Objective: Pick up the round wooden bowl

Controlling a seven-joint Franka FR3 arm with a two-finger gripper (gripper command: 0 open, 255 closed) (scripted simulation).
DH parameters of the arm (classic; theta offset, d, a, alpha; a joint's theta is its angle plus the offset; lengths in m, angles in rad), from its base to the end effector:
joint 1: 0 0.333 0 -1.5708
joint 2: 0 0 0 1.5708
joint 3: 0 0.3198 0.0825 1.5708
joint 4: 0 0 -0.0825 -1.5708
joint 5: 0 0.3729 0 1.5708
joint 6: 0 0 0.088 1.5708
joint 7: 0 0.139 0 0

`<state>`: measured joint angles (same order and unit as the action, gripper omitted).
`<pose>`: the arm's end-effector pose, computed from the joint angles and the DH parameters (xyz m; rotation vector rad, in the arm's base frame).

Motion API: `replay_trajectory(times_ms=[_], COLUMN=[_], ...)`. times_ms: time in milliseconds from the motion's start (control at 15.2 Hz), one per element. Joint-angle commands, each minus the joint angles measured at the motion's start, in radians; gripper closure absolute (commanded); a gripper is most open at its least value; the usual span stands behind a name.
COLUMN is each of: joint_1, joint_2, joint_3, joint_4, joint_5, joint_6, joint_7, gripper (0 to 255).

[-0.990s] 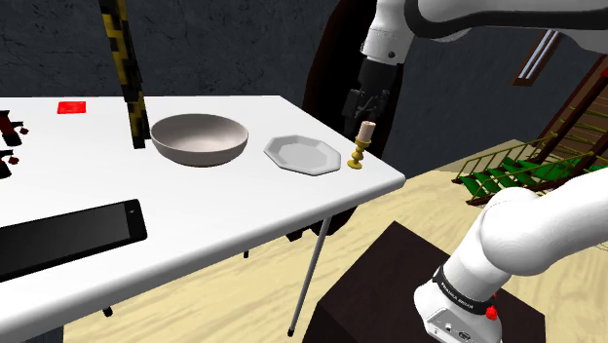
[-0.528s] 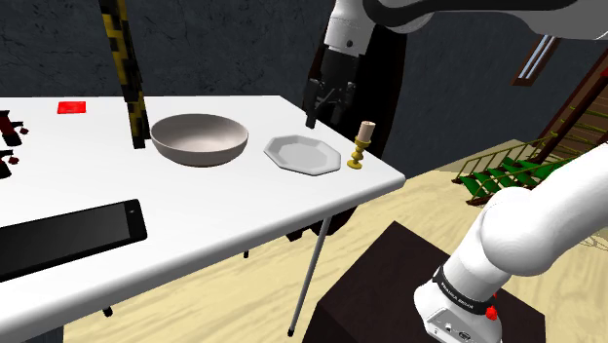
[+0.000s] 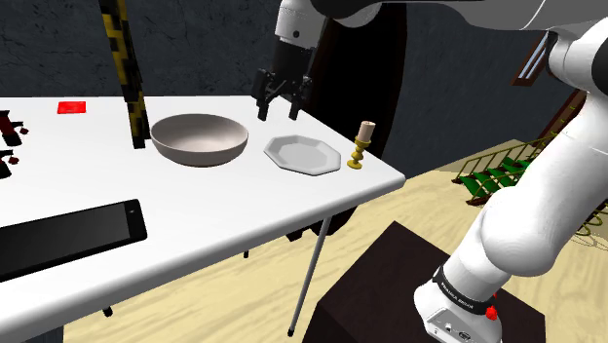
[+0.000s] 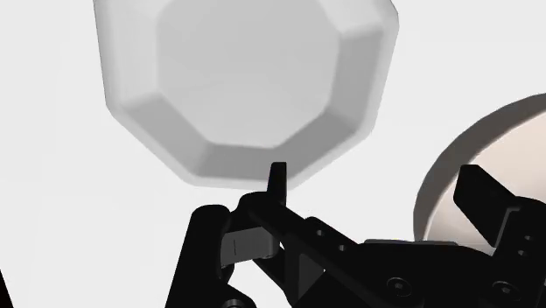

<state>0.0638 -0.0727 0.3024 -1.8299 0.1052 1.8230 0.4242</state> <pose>0.4972 0.2076 0.5355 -3.0399 0.1234 -0.0406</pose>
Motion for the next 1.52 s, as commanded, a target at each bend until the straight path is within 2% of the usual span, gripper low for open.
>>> replay_trajectory(times_ms=[0, 264, 330, 792, 924, 990, 1452], joint_1=[0.009, 0.040, 0.045, 0.043, 0.043, 0.042, 0.043], joint_2=[0.073, 0.232, 0.246, 0.243, 0.242, 0.242, 0.244], joint_3=[0.014, 0.035, 0.036, 0.034, 0.034, 0.034, 0.034], joint_4=[0.082, 0.273, 0.292, 0.185, 0.185, 0.184, 0.187], joint_5=[-0.014, -0.055, -0.059, -0.056, -0.056, -0.056, -0.056], joint_6=[-0.001, -0.019, -0.022, 0.081, 0.081, 0.080, 0.079], joint_7=[0.035, 0.106, 0.112, 0.103, 0.103, 0.102, 0.103], gripper=[0, 0, 0, 0, 0, 255, 255])
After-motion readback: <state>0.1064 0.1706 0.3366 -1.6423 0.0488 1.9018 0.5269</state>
